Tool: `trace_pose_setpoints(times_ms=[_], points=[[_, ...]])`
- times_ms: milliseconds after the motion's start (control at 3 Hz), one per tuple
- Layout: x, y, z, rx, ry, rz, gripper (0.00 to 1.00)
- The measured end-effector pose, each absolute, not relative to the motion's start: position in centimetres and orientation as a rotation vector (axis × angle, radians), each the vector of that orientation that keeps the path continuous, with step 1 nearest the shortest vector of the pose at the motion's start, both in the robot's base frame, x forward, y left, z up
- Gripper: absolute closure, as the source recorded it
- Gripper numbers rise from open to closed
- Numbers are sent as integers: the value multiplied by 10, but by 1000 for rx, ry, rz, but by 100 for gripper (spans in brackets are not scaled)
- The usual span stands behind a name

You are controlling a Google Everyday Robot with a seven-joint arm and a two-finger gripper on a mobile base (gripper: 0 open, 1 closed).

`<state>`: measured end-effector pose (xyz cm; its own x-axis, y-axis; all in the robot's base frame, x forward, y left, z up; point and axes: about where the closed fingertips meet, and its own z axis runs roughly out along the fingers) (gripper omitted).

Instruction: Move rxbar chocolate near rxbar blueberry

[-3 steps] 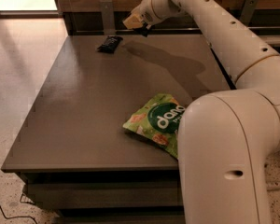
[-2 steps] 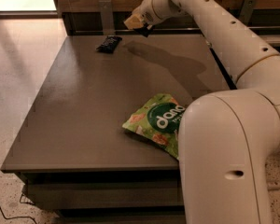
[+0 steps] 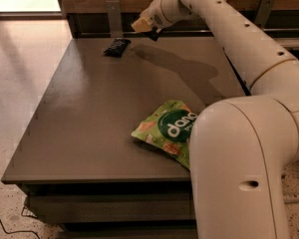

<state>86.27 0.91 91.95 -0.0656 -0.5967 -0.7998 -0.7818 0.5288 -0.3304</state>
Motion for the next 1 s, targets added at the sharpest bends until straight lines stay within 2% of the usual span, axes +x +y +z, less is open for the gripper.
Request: trace_pose_setpoints(times_ms=[333, 667, 1000], points=[[863, 12, 917, -1160, 1759, 233, 14], [863, 14, 914, -1163, 1761, 237, 0], [863, 14, 914, -1163, 1761, 237, 0]])
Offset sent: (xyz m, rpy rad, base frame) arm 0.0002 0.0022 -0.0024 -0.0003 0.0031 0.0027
